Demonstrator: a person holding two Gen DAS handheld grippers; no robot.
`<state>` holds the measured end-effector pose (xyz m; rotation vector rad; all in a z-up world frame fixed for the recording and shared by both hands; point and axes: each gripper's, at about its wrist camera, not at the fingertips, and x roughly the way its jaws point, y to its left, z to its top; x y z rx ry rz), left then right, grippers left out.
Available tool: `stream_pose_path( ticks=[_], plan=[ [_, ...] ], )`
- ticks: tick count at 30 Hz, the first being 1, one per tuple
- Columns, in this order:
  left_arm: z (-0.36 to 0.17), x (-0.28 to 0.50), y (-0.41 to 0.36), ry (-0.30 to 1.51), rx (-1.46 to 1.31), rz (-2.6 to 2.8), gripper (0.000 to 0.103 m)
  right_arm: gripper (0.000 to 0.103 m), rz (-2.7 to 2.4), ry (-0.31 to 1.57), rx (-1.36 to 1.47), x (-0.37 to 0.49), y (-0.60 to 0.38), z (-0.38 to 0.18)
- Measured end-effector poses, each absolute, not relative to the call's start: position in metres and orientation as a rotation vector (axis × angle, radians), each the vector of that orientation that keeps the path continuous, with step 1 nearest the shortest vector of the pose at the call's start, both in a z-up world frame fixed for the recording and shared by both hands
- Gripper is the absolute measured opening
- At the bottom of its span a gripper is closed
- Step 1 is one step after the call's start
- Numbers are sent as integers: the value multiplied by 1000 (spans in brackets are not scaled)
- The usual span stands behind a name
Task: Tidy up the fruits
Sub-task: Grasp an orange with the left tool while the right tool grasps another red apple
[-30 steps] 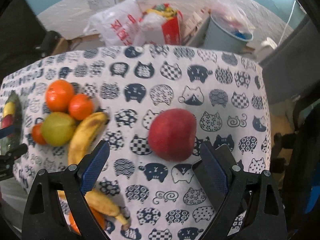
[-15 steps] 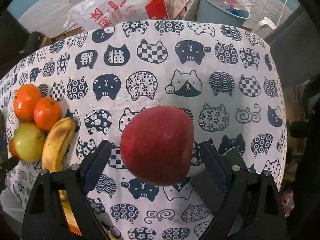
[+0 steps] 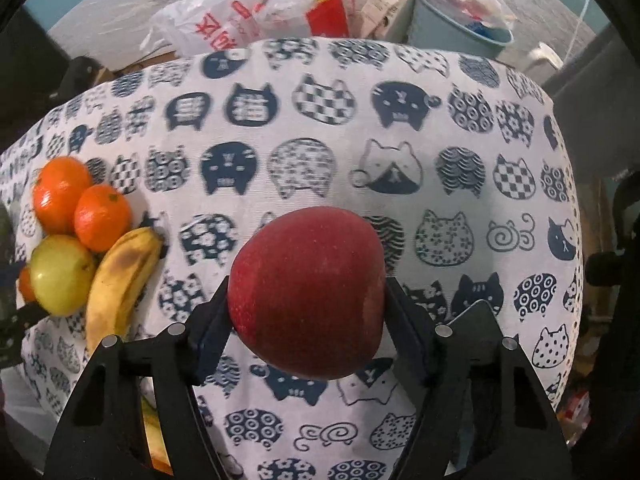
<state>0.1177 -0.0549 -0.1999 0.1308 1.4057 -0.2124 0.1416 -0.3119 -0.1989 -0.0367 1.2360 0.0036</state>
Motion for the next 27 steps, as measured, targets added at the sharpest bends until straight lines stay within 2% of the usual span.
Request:
stream_pose_path(
  ticks=[2, 5, 7, 18, 27],
  plan=[
    [-200, 118, -55, 1398, 134, -221, 77, 71, 30, 1225, -43, 138, -303, -195],
    [-196, 114, -53, 1393, 117, -255, 65, 71, 71, 1210, -52, 135, -286, -188],
    [-196, 113, -56, 1392, 99, -292, 48, 71, 94, 1204, -62, 133, -278, -185],
    [-191, 105, -59, 1346, 140, -310, 48, 70, 187, 1179, -109, 117, -243, -176],
    [-164, 92, -53, 1293, 145, -303, 48, 70, 234, 1134, -130, 105, -222, -156]
  ],
)
